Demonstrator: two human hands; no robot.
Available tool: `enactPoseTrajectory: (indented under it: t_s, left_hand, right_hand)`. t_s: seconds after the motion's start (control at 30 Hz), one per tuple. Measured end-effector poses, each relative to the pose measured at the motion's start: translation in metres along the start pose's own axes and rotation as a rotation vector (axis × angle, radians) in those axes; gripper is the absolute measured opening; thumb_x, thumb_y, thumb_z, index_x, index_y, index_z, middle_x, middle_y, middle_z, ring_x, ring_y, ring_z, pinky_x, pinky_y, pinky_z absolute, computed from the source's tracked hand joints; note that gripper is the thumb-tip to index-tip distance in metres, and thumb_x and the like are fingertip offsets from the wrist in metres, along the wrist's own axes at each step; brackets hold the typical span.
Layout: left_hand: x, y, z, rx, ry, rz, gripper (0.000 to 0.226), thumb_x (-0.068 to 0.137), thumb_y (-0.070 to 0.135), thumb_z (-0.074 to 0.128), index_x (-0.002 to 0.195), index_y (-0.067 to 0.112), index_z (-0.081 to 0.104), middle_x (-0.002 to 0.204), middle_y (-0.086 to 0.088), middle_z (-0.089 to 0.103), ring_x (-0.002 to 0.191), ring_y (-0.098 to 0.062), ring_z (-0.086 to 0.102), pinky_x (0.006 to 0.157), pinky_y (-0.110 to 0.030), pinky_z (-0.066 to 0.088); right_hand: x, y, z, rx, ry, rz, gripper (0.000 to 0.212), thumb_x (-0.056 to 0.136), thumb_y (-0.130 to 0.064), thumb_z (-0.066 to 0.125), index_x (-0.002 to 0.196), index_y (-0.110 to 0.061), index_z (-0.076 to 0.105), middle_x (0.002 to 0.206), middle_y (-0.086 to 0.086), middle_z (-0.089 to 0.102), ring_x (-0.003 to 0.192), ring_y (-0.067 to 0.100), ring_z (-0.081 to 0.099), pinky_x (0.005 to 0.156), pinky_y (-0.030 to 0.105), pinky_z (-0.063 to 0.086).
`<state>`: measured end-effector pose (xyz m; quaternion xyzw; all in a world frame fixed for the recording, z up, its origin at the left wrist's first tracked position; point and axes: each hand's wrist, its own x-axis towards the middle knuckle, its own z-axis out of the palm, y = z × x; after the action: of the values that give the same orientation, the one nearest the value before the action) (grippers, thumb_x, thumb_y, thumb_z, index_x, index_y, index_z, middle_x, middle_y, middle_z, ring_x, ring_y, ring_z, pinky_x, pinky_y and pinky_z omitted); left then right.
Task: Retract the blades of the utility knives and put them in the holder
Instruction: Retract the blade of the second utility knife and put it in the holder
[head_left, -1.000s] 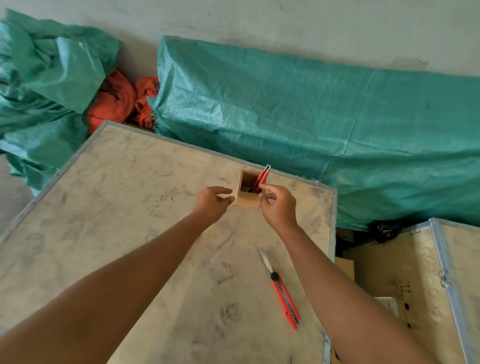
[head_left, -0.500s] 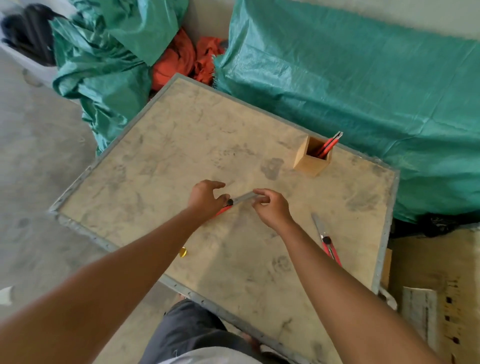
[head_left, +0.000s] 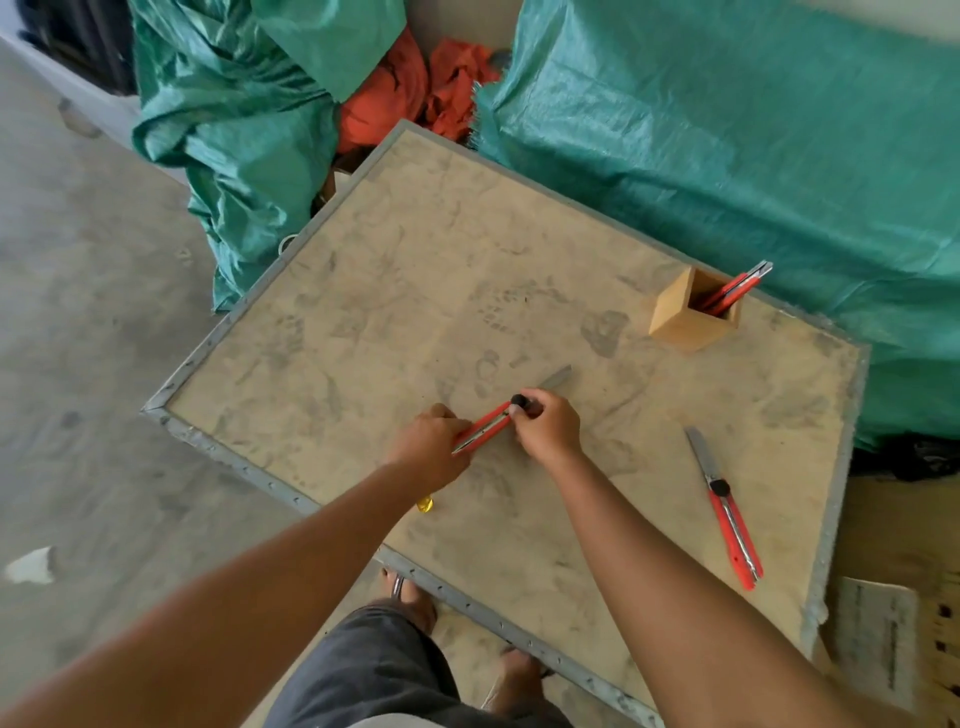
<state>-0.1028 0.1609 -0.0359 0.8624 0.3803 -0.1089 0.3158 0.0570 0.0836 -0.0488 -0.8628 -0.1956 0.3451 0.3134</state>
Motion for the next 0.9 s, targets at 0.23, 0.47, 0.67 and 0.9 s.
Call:
enactPoseTrajectory:
  t_s: [0.23,0.47,0.67,0.9]
  left_hand:
    - [-0.019,0.014,-0.006,-0.184,0.124,0.069,0.038,0.078,0.026,0.071,0.116,0.027,0.072,0.104,0.000,0.064,0.082,-0.022,0.067,0.070,-0.030,0.054]
    - [-0.052,0.075,-0.032,-0.345,0.050,0.108,0.050,0.089,0.034,0.068,0.137,0.037,0.054,0.108,0.009,0.070,0.086,-0.012,0.068,0.077,-0.029,0.057]
    - [-0.072,0.146,-0.024,-0.823,0.035,0.110,0.049,0.090,-0.008,0.061,0.134,0.013,0.059,0.105,-0.001,0.072,0.078,-0.017,0.072,0.081,-0.032,0.062]
    - [-0.092,0.205,-0.007,-1.130,0.083,0.110,0.050,0.086,-0.019,0.060,0.127,0.009,0.062,0.089,-0.003,0.073,0.066,-0.015,0.071,0.073,-0.033,0.064]
  right_hand:
    - [-0.021,-0.009,-0.018,0.402,0.068,0.085,0.022,0.096,-0.011,0.069,0.116,-0.014,0.073,0.114,0.013,0.072,0.095,0.024,0.075,0.071,0.031,0.066]
    - [-0.047,-0.022,-0.108,0.513,0.115,-0.085,0.020,0.092,-0.013,0.074,0.107,-0.028,0.073,0.113,0.011,0.071,0.101,0.027,0.074,0.075,0.041,0.067]
    - [-0.064,-0.012,-0.194,0.560,0.072,-0.198,0.019,0.093,-0.012,0.073,0.112,-0.011,0.073,0.106,0.014,0.076,0.093,0.022,0.079,0.078,0.041,0.066]
    - [-0.095,0.007,-0.245,0.435,-0.103,-0.290,0.025,0.092,-0.007,0.073,0.117,-0.008,0.076,0.112,0.014,0.076,0.092,0.021,0.079,0.075,0.042,0.067]
